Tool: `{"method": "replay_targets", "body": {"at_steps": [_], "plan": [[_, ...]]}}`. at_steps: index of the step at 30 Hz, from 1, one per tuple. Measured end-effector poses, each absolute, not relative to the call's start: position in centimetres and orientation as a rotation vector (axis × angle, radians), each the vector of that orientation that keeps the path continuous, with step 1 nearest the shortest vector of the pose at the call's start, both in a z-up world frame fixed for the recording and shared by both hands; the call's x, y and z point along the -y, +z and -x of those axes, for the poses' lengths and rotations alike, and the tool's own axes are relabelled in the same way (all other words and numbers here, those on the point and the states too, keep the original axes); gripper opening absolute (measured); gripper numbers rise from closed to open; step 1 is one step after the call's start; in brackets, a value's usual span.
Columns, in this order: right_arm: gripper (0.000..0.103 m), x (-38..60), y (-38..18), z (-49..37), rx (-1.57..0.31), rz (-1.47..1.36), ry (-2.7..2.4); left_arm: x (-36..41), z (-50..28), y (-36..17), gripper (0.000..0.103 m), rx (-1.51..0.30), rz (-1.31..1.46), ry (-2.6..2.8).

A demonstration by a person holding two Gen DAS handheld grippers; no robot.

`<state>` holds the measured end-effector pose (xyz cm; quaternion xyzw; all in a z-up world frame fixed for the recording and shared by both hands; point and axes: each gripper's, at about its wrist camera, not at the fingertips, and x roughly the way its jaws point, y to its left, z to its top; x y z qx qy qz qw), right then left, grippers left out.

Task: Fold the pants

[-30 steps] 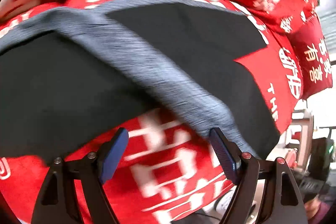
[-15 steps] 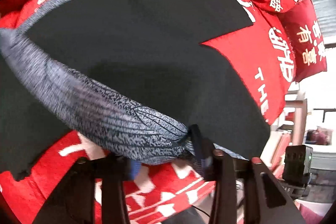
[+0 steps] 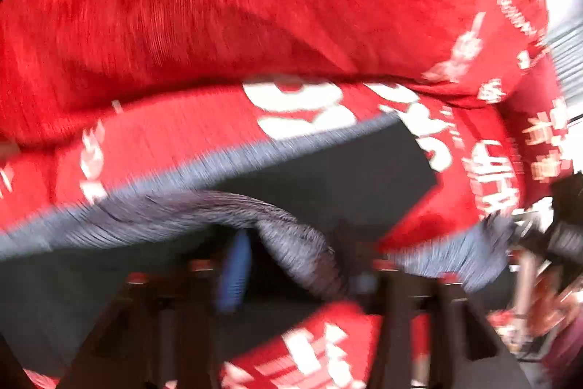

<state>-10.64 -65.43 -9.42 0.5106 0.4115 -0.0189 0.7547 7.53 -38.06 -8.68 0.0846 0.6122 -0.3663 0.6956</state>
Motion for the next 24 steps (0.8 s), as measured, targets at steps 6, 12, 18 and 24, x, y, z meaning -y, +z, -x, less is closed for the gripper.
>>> {"method": "replay_targets", "body": {"at_steps": [6,12,18,24], "plan": [[0.004,72.1,-10.7,0.2,-1.002,-1.037,-0.074,37.7,-9.6,-7.0,0.078,-1.261,-0.262,-0.768],[0.062,74.1,-13.2,-4.8,-1.149,-0.897,-0.216,35.8,-9.2,-10.8,0.086,-1.331,-0.307,-0.647],[0.062,74.0,-9.9,-2.7,-1.047,-0.754,-0.292,35.5,-6.7,-14.4,0.086,-1.391,-0.338,-0.569],[0.062,73.9,-12.7,4.6,-1.085,-0.891,-0.433,36.2,-5.4,-14.4,0.086,-1.380,-0.352,-0.550]]}}
